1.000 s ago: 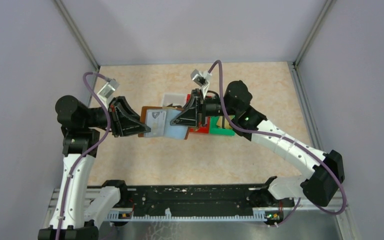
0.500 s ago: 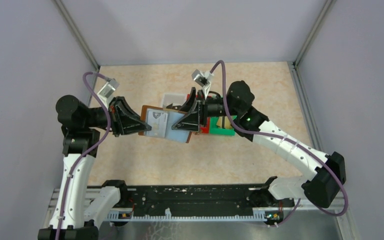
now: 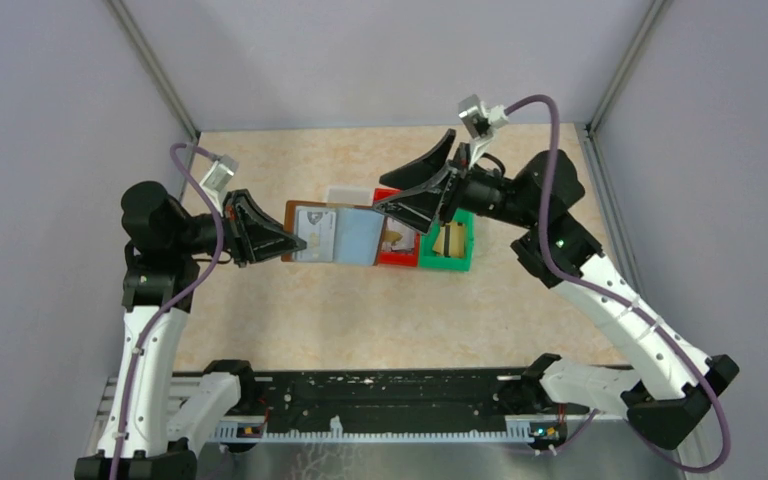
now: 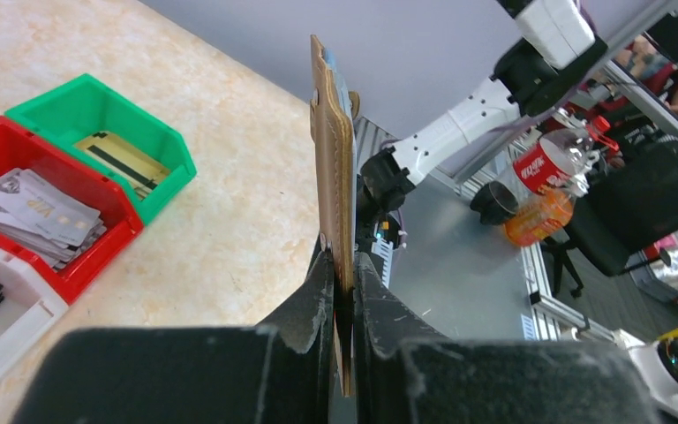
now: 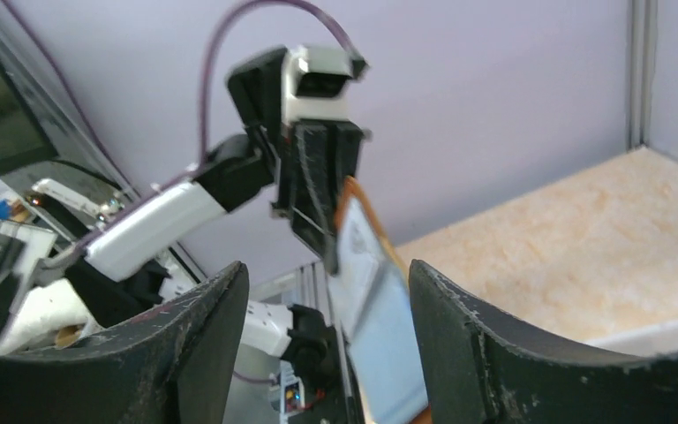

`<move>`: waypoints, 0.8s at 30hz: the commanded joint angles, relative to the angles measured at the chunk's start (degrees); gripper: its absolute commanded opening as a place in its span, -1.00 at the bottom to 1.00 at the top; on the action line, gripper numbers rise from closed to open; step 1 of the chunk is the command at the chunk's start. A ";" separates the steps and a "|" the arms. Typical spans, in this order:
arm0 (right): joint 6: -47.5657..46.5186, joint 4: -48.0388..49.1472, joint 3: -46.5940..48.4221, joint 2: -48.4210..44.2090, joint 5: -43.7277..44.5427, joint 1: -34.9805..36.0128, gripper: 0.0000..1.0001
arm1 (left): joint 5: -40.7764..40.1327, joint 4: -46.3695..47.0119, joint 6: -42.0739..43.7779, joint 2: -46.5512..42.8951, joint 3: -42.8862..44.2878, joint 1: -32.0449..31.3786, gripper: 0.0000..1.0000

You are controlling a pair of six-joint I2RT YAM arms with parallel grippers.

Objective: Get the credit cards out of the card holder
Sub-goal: Remove the credit card from the card holder.

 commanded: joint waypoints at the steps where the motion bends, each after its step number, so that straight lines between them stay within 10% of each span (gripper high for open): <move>1: 5.93 4.00 0.76 0.24 0.03 0.11 0.28 | -5.69 -5.05 3.60 0.51 1.66 0.09 -1.00; 24: 11.70 11.22 -5.37 10.58 -6.55 6.18 0.08 | -3.73 0.82 -3.74 0.31 0.41 0.09 -1.00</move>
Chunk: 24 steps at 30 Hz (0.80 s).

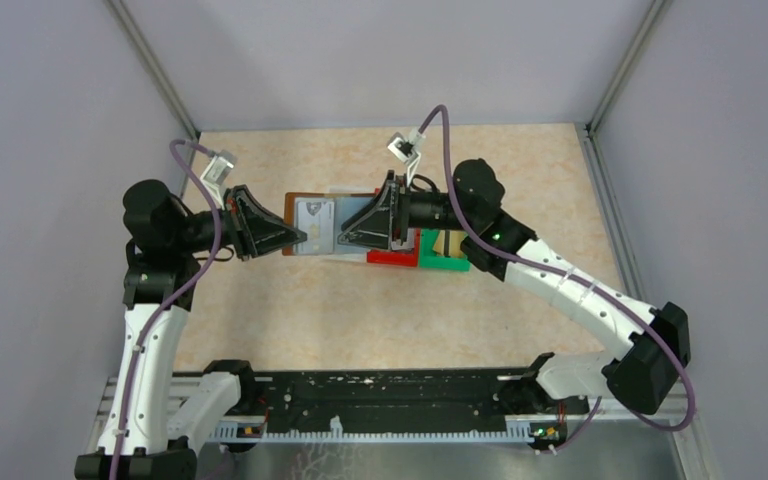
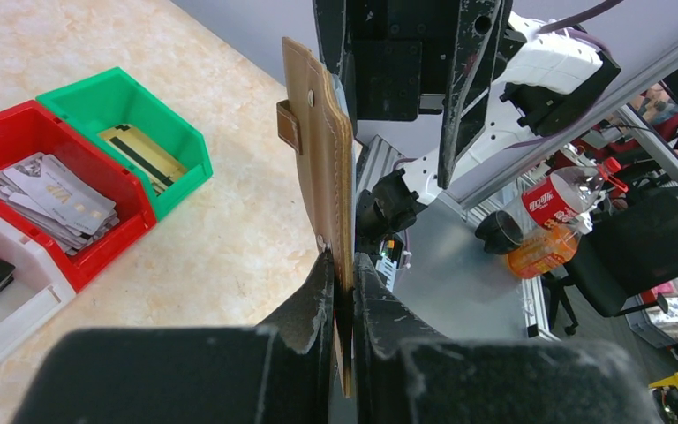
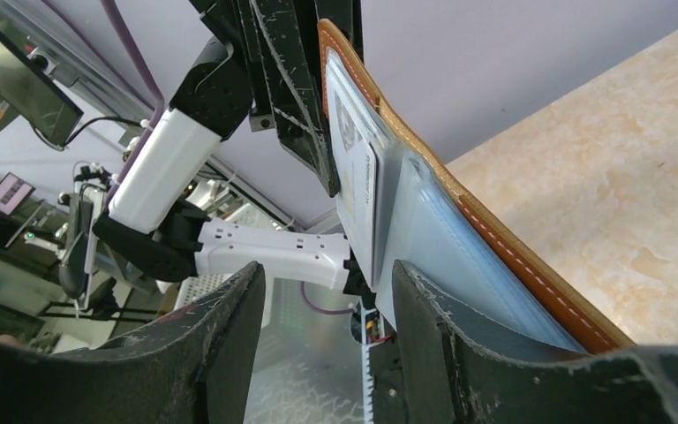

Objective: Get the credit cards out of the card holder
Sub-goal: Remove the credit card from the card holder.

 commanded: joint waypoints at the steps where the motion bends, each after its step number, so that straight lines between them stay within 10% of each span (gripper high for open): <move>1: 0.80 3.52 2.02 1.59 -1.08 1.24 0.08 | 1.74 2.70 -1.33 -0.34 0.20 0.09 -1.00; 24: 8.20 14.95 4.35 8.86 -3.62 2.66 -0.31 | 2.05 -2.73 6.05 -0.04 0.19 0.09 -1.00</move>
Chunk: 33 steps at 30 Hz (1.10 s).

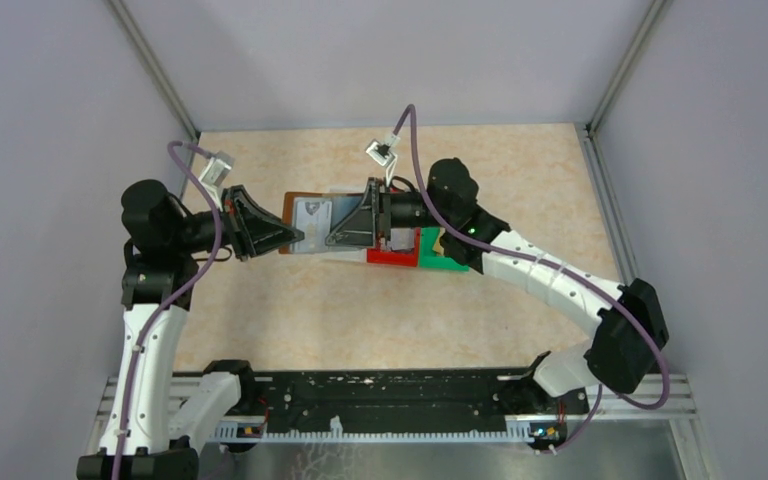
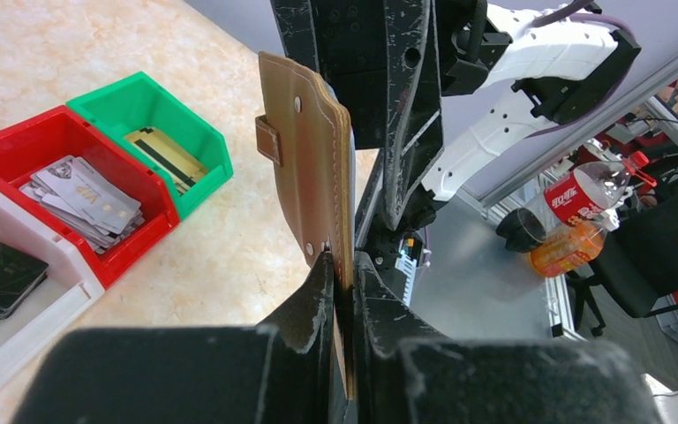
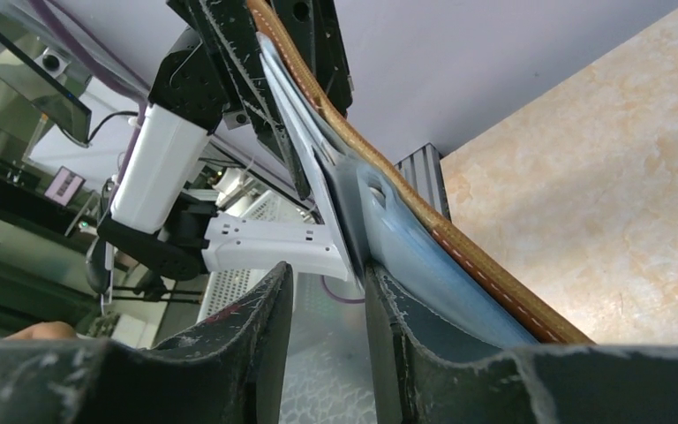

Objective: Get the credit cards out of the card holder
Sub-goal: Remove the credit card from the card holder.

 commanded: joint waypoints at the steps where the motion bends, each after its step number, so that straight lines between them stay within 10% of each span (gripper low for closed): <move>1: 3.26 9.67 3.64 1.92 -0.05 1.47 -0.32 | 1.69 -1.76 3.11 -0.02 0.30 -0.81 -1.00; 13: -1.02 3.75 5.33 2.14 8.94 2.98 -0.99 | -0.35 -7.52 10.20 -0.30 1.02 -0.81 -1.00; 33: 5.44 23.64 -10.29 -5.53 5.52 1.59 -1.00 | 3.97 3.22 -4.20 0.21 -0.37 -0.81 -0.82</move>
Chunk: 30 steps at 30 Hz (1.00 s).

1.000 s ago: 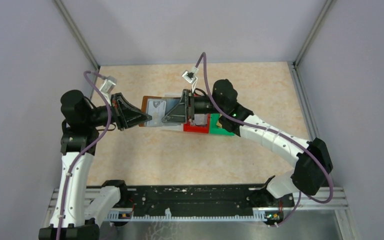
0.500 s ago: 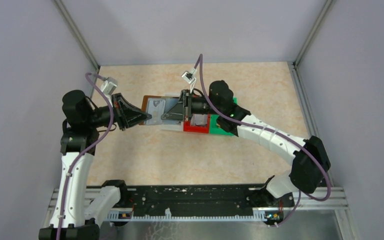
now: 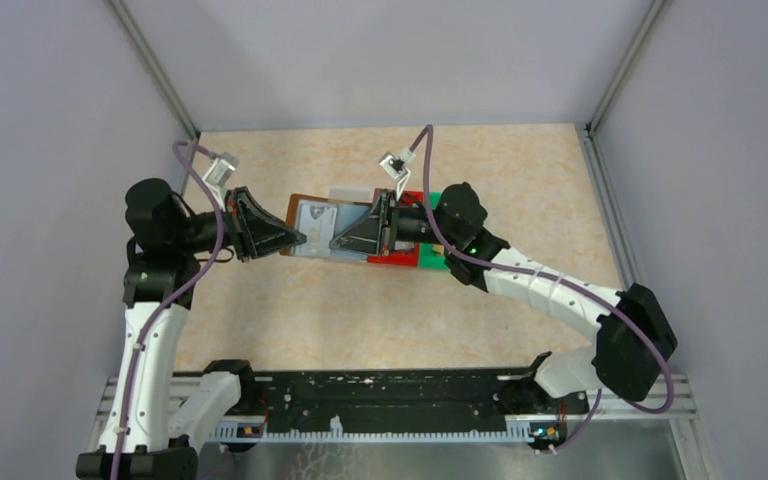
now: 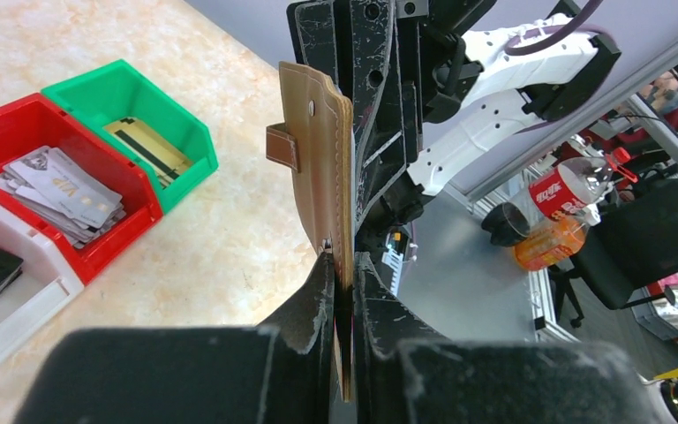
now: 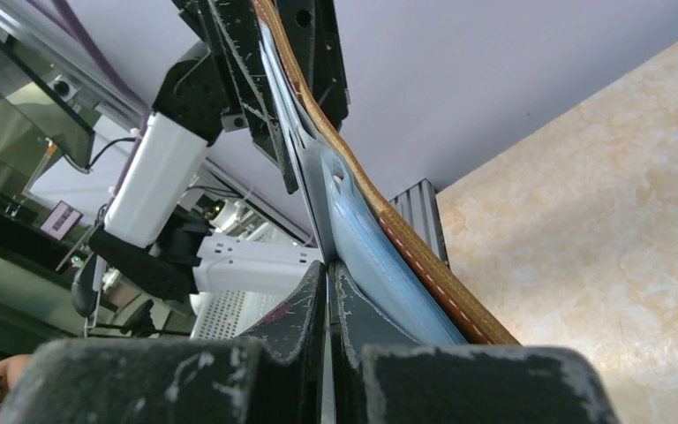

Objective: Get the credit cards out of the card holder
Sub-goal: Remove the credit card from the card holder.

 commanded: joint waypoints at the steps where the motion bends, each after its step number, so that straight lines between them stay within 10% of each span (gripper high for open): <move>1: 2.00 9.38 0.11 -3.37 -0.29 0.66 -1.00 | 3.86 6.74 -7.30 -0.37 -0.70 -0.48 -0.82; 10: 1.94 8.07 0.86 -3.23 0.81 0.39 -0.99 | 3.92 6.87 -7.22 -0.47 -1.37 -0.48 -0.76; 15: 2.27 6.88 3.35 -1.32 1.61 0.40 -0.34 | 3.93 4.70 -4.96 -0.56 -1.15 -0.48 -0.78; 18: 1.76 5.42 4.21 -0.80 2.74 0.55 -0.29 | 3.67 3.89 -3.96 -0.74 -0.93 -0.48 -0.79; 30: -3.74 -7.64 7.71 -1.48 9.30 0.88 -1.00 | 1.92 -0.02 0.46 -0.43 -0.33 -0.49 -0.68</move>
